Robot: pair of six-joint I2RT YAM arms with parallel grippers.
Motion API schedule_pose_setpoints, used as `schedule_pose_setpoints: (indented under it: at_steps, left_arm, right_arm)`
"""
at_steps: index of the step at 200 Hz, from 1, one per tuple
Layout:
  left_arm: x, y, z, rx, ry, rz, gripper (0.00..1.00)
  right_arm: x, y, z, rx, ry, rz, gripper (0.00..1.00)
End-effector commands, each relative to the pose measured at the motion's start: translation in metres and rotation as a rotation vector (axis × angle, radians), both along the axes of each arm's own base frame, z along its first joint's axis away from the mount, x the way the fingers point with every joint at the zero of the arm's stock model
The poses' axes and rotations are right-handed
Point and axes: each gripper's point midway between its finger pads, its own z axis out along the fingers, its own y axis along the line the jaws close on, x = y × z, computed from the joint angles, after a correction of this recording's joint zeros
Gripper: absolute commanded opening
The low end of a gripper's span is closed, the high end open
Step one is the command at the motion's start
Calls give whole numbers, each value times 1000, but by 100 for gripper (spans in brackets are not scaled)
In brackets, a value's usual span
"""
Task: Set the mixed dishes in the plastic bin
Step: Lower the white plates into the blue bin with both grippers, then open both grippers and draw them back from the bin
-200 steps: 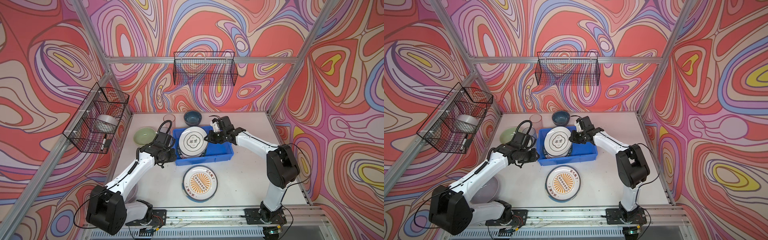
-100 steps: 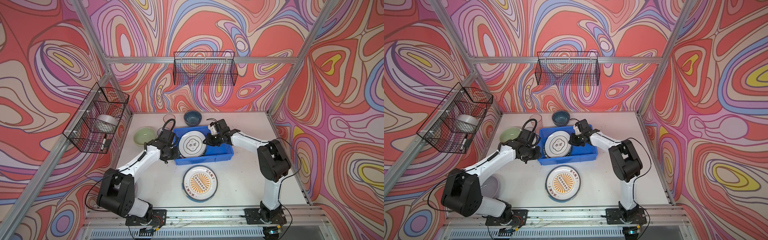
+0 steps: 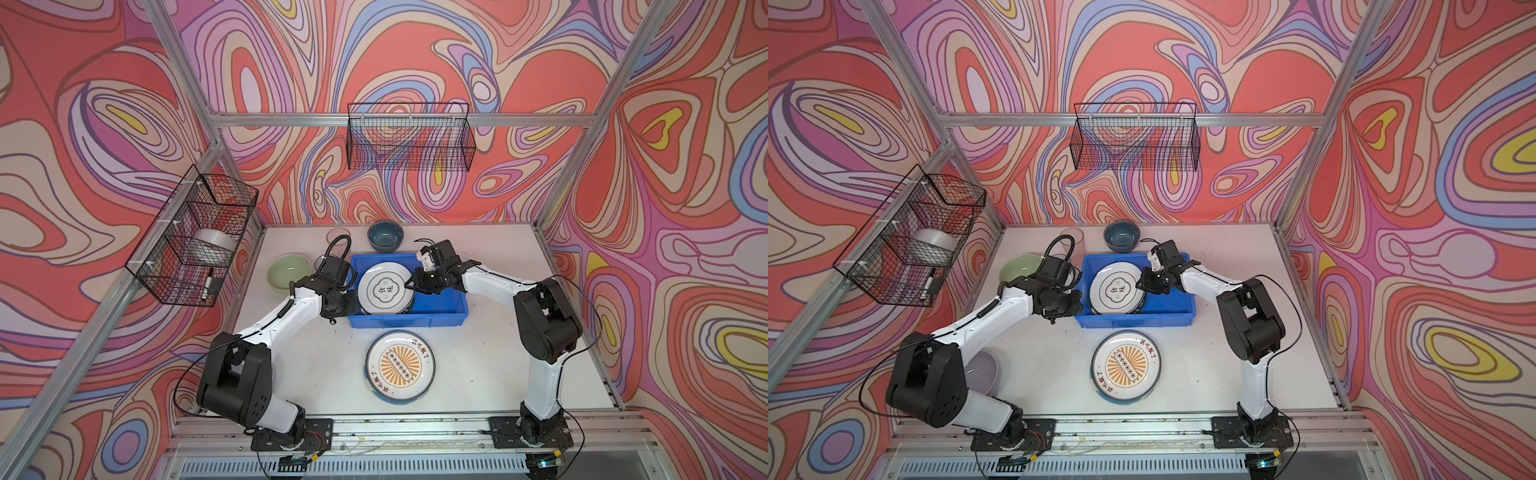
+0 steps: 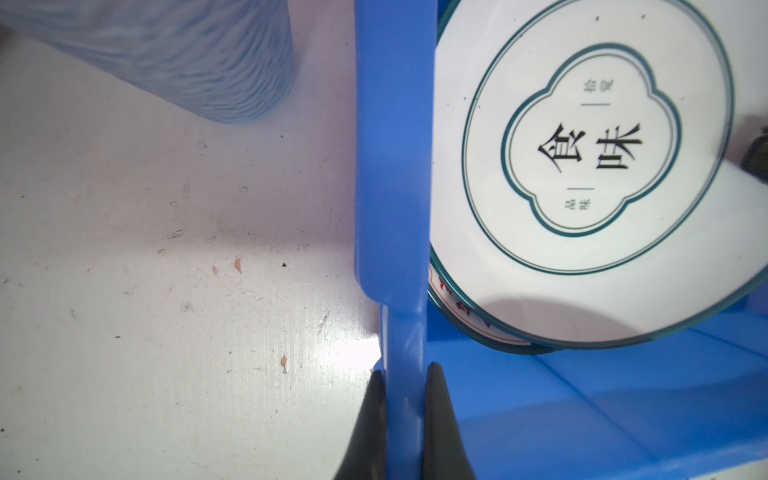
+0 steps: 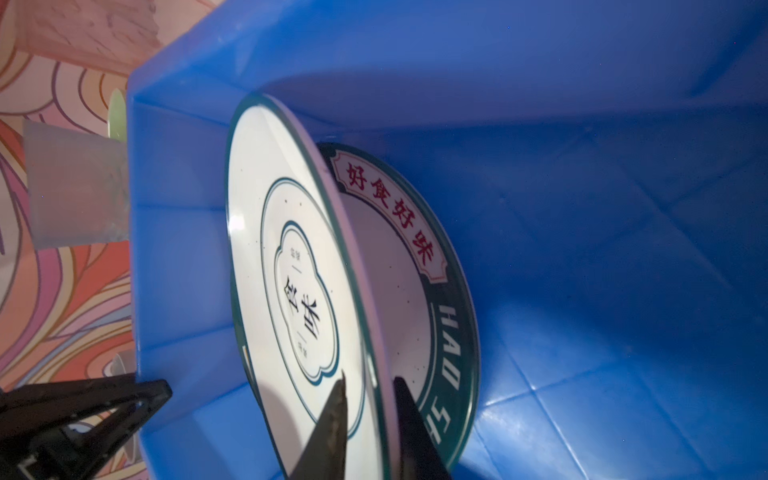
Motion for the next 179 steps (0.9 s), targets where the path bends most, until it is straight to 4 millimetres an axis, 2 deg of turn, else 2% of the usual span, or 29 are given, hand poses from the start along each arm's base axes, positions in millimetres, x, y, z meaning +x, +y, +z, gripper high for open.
schedule_pose_setpoints:
  at_steps: [1, 38, 86, 118, 179]
  left_arm:
    - [2, -8, 6, -29, -11, -37, 8]
    - [-5, -11, 10, -57, -10, -41, 18]
    - [-11, -13, 18, -85, -12, -49, 22]
    - [-15, -11, 22, -86, -16, -48, 29]
    - [-26, -5, 34, -74, -26, -41, 33]
  right_arm:
    - [-7, 1, -14, -46, 11, 21, 26]
    - [-10, -3, -21, -109, 11, 24, 35]
    - [-12, -5, -29, -169, 16, 27, 44]
    - [-13, -2, -27, -191, 8, 33, 50]
    - [-14, -7, -11, -293, -43, 37, 62]
